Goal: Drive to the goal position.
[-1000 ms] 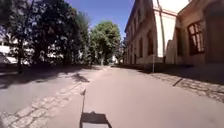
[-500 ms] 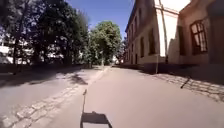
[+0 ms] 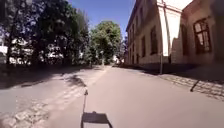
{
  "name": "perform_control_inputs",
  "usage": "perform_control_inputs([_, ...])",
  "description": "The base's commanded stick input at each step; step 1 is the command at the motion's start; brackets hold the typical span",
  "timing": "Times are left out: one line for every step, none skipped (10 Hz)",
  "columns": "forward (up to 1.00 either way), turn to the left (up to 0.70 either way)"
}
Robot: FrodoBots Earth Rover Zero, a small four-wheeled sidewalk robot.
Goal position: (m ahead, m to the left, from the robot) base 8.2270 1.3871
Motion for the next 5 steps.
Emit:
perform_control_inputs([0.7, 0.0])
perform_control_inputs([0.7, 0.0])
perform_control_inputs([0.7, 0.0])
perform_control_inputs([0.7, 0.0])
perform_control_inputs([0.7, 0.0])
